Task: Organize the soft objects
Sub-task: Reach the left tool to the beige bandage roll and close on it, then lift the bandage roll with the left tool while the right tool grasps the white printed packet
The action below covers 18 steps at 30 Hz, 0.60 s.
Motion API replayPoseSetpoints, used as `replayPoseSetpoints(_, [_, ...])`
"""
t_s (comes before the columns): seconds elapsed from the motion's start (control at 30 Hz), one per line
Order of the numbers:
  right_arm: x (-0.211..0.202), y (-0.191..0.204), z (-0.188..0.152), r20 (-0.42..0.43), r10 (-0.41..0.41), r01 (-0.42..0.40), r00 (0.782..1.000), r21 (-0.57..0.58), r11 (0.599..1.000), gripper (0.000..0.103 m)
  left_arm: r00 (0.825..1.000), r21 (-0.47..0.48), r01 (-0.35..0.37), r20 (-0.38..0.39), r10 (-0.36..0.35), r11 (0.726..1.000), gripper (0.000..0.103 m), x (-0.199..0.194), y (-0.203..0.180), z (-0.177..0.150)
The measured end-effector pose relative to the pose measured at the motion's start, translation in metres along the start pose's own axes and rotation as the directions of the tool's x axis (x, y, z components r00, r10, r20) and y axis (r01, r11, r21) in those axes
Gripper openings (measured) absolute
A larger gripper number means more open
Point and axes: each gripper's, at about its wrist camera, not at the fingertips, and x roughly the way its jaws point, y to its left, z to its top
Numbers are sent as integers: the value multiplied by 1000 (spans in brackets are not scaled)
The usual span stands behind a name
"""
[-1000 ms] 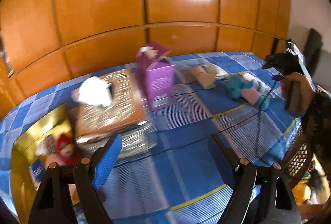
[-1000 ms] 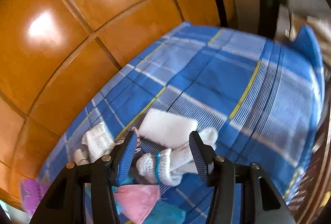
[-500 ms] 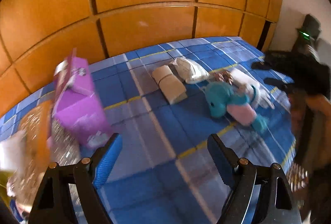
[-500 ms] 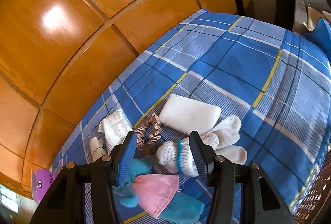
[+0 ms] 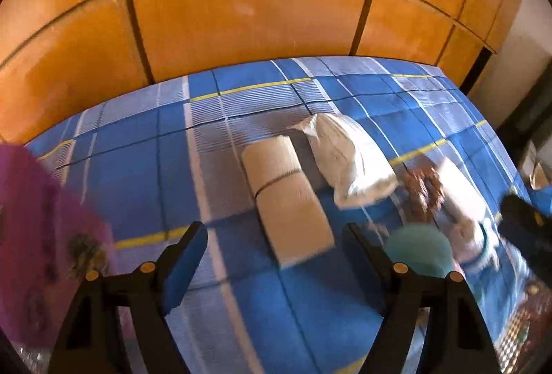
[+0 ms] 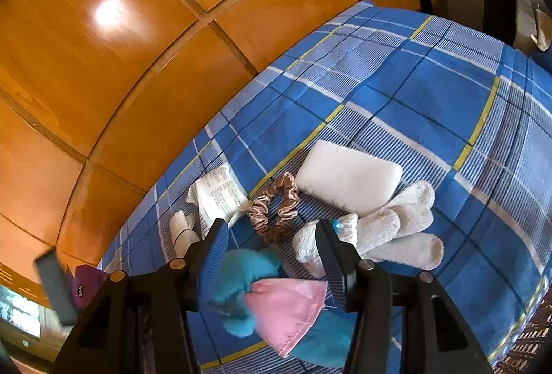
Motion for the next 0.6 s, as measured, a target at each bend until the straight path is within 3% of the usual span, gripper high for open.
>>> replayPoseSetpoints(0.2, [5,4,-2,-26,7,-7,1000,-20,1000,53,997,1,-37,-67,36,999,79,47,-2,17])
replayPoseSetpoints(0.23, [6,5,-3,-31,10,-11,999,-22,1000,53,995,4,-43,-90,44,999,70,55,-1,16])
replayPoseSetpoints(0.27, [7,5,-3,-33,10,-11,999,-24,1000,53,995,13,-55,-81,56,998,66,57,-1,14])
replayPoseSetpoints(0.3, [8,6,-3,-35,9,-10,999,-29,1000,53,997,37,-57,-45,59,998,43,52,-3,12])
replayPoseSetpoints(0.6, [17,18,-11,-82,0,-9,997,-101,995,53,1000,81,14,-20,-12,997,42,8,-4,-56])
